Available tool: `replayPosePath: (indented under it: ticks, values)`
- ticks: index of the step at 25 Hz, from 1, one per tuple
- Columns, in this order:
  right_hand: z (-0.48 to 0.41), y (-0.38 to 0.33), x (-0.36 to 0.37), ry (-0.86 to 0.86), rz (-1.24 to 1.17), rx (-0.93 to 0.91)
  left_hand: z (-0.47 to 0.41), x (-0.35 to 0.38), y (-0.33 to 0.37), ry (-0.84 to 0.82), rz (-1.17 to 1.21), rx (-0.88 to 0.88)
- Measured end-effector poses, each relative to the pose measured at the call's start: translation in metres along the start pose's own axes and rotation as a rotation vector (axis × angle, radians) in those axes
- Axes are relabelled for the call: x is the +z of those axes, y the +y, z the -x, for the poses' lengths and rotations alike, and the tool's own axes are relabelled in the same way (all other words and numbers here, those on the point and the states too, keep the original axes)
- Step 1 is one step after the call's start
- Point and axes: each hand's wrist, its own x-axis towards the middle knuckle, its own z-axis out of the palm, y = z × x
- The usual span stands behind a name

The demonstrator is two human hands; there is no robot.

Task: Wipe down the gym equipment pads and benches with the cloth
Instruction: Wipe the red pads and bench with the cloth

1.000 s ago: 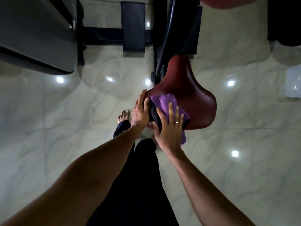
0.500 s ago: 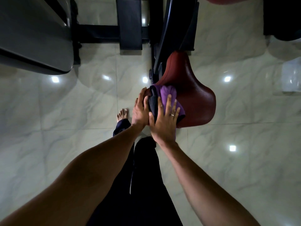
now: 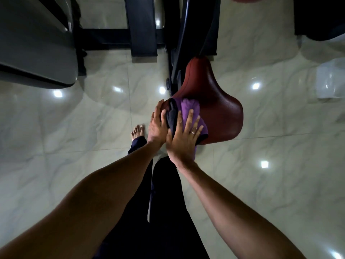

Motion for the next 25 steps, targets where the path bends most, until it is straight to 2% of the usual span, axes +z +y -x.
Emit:
replayPosePath:
  ticks: [3, 5, 8, 10, 11, 12, 14, 16, 18, 20, 23, 25]
  values:
    - [0.012, 0.048, -0.010, -0.001, 0.076, -0.267, 0.003, -0.001, 0.002, -0.008, -0.079, 0.036]
    - [0.014, 0.072, -0.019, 0.006, 0.092, -0.248, 0.005, -0.002, 0.007, -0.021, -0.177, 0.060]
    - [-0.001, 0.067, -0.019, 0.114, -0.079, 0.177, 0.004, -0.005, 0.011, -0.027, -0.355, 0.153]
    - [-0.017, 0.028, -0.013, 0.202, -0.205, 0.463, 0.000, -0.014, 0.007, -0.073, -0.493, 0.286]
    - [-0.023, 0.006, -0.011, 0.220, -0.238, 0.526, -0.002, -0.020, 0.007, -0.115, -0.550, 0.352]
    - [-0.026, -0.009, -0.009, 0.220, -0.240, 0.529, -0.006, -0.023, 0.009, -0.164, -0.596, 0.410]
    - [-0.017, -0.015, -0.002, 0.159, -0.223, 0.415, -0.012, -0.026, 0.013, -0.241, -0.656, 0.490]
    - [0.009, 0.003, 0.002, 0.138, -0.174, 0.235, -0.013, -0.025, 0.017, -0.267, -0.683, 0.521]
    - [0.026, 0.032, 0.001, 0.143, -0.157, 0.175, -0.011, -0.022, 0.022, -0.264, -0.692, 0.525]
    - [0.022, 0.054, -0.002, 0.176, -0.203, 0.303, -0.012, -0.019, 0.028, -0.287, -0.713, 0.587]
    - [-0.024, 0.068, -0.017, 0.274, -0.407, 0.678, -0.019, -0.004, 0.043, -0.332, -0.788, 0.735]
    - [-0.052, 0.056, -0.028, 0.312, -0.468, 0.855, -0.026, 0.010, 0.057, -0.340, -0.816, 0.806]
